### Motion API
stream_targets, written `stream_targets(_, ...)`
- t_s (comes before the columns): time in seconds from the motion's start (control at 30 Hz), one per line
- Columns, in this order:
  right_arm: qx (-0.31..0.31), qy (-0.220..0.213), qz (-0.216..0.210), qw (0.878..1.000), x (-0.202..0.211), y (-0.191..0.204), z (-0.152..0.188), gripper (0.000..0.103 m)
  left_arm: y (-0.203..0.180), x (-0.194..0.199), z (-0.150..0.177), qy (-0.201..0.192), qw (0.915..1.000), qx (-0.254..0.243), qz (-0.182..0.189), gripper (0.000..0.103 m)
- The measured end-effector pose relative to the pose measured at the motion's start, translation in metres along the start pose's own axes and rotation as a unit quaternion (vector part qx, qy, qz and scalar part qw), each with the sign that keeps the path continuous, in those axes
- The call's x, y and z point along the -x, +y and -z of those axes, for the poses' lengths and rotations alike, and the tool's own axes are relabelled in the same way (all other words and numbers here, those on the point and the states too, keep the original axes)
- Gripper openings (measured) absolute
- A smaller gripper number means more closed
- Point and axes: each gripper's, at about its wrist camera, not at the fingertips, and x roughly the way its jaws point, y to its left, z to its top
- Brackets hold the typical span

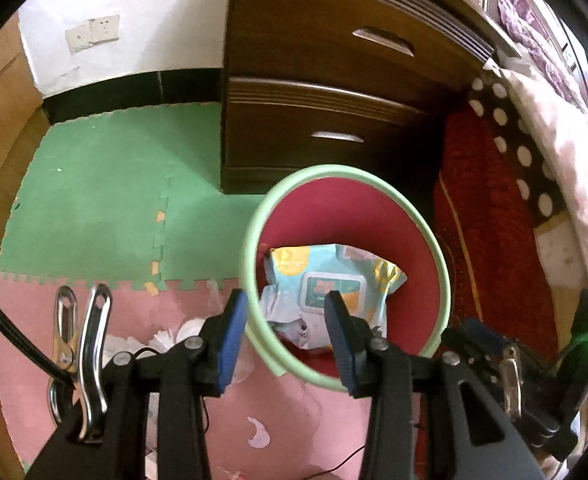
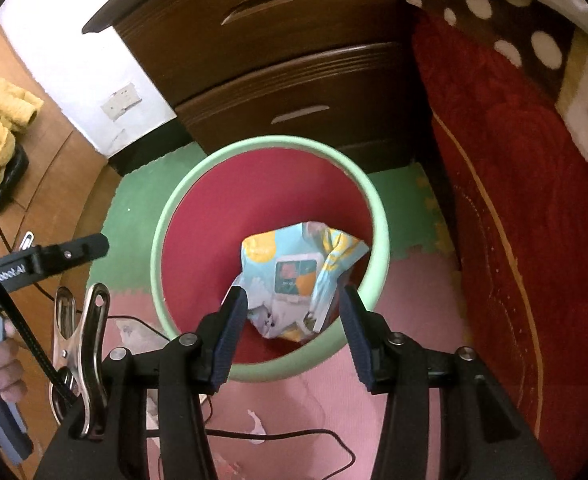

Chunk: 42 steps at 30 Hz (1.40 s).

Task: Collect trash
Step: 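Open the right tool dropping the wet-wipes pack into the bucket, then move both open tools back toward the remaining trash on the floor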

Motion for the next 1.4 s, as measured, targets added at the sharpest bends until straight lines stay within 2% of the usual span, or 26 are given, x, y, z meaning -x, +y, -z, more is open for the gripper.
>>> stream_targets(0.33, 0.034, -0.012, -0.006, 0.999, 0.013, 0.015, 0.021, 0.049, 0.053, 0.038, 0.044, -0.033, 0.9967, 0.067, -0.031, 0.042)
stream_targets(0.5, 0.027, -0.026, 0.002, 0.999, 0.028, 0.022, 0.051, 0.049, 0.08, 0.055, 0.079, -0.045, 0.9954, 0.073, -0.042, 0.042)
stream_targets(0.67, 0.04, -0.023, 0.001, 0.999, 0.025, 0.034, 0.089, 0.049, 0.109, 0.079, 0.124, -0.07, 0.9915, 0.09, -0.063, 0.042)
stream_targets(0.9, 0.073, -0.017, -0.022, 0.997, 0.015, 0.063, 0.142, 0.049, 0.158, 0.132, 0.197, -0.102, 0.9806, 0.127, -0.108, 0.042)
stream_targets(1.13, 0.104, -0.021, -0.046, 0.993, 0.025, 0.093, 0.195, 0.049, 0.19, 0.186, 0.258, -0.123, 0.9707, 0.149, -0.144, 0.042)
stream_targets(1.33, 0.133, -0.027, -0.057, 0.989, 0.039, 0.114, 0.228, 0.049, 0.211, 0.237, 0.306, -0.158, 0.9591, 0.182, -0.149, 0.042)
stream_targets(1.4, 0.14, -0.033, -0.06, 0.988, 0.045, 0.12, 0.236, 0.049, 0.215, 0.259, 0.32, -0.173, 0.9546, 0.181, -0.162, 0.042)
